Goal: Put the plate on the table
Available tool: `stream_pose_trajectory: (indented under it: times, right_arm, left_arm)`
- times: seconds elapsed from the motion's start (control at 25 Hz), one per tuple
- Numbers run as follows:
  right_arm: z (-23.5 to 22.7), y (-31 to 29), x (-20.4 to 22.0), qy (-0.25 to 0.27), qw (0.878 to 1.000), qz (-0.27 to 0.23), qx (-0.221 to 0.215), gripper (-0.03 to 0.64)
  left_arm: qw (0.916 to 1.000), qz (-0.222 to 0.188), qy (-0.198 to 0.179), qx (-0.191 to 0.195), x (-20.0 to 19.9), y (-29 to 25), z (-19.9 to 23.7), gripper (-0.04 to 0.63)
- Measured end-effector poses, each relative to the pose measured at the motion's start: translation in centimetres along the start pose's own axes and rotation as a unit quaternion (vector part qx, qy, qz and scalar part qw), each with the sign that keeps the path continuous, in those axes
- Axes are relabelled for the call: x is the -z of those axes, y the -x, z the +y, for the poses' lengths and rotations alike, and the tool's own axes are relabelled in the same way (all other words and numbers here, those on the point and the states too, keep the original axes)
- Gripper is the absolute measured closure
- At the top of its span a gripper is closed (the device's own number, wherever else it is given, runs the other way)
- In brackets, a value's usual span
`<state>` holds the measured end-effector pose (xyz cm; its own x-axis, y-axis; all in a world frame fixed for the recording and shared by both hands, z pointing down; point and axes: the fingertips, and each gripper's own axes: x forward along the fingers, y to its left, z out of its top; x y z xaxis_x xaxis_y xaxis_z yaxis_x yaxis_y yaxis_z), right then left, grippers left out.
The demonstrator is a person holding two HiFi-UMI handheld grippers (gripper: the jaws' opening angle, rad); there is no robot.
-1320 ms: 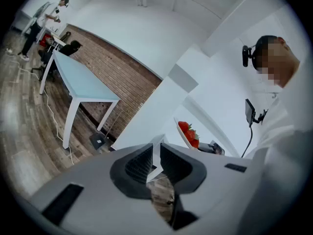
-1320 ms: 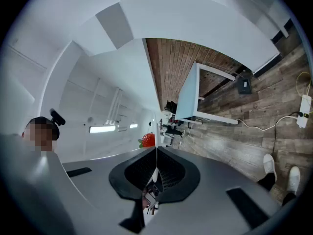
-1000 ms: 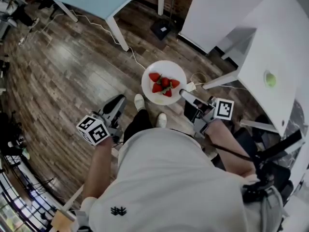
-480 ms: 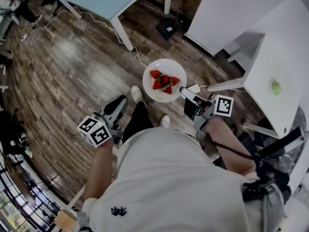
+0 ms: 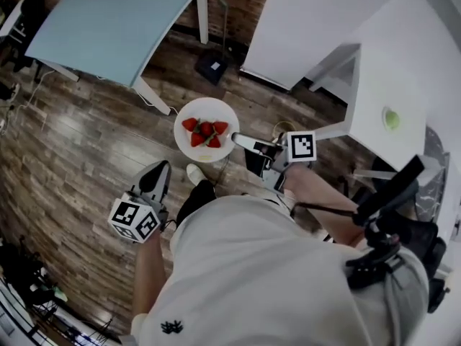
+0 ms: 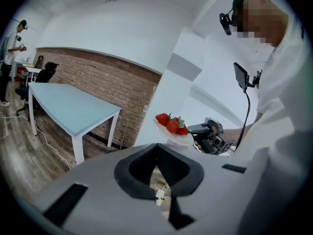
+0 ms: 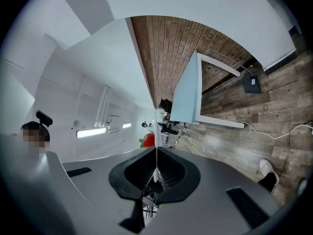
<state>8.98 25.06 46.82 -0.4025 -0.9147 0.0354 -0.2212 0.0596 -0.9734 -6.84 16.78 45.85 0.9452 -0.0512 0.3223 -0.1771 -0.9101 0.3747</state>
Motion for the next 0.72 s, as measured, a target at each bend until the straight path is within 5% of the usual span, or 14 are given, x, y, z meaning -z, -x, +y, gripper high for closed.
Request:
stream_pose_trajectory:
  times: [0.32,0.72]
  right_arm:
    - [1.1,-10.7,-3.7,-0.006,1.000,0.007,-0.008,0.603]
    - [0.9,-21.5,-5.4,0.001,0.996,0.086,-0.012,0.603]
  left_arm:
    - [0.9997,0.009,0.000,0.023,-4.1,0.0,8.4,0.595]
    - [0.9952,-0.056,0.063,-0.050,-4.7,4.2,16.2,0.595]
